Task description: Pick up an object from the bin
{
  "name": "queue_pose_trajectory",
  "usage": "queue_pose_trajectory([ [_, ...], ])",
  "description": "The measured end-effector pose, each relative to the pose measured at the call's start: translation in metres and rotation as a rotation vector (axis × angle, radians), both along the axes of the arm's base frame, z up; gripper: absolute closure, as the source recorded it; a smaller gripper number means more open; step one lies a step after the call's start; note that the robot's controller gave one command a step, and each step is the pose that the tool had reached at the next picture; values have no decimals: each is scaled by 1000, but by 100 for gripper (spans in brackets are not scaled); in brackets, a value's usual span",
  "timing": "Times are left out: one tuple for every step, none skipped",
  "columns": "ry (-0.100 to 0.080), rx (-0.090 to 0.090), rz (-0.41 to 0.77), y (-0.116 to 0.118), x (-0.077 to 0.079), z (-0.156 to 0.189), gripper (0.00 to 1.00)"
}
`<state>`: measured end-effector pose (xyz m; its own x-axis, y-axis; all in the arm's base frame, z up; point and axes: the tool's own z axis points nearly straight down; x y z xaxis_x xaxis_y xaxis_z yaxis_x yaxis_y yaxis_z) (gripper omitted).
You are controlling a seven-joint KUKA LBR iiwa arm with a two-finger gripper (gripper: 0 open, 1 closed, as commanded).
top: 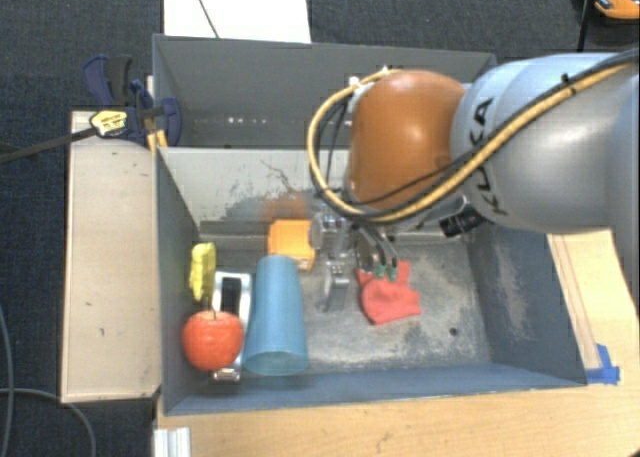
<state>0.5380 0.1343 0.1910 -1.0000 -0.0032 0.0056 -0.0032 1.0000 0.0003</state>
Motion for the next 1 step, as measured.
queue_pose_trajectory([
  [-8,1,-3,-1,2,4,0],
])
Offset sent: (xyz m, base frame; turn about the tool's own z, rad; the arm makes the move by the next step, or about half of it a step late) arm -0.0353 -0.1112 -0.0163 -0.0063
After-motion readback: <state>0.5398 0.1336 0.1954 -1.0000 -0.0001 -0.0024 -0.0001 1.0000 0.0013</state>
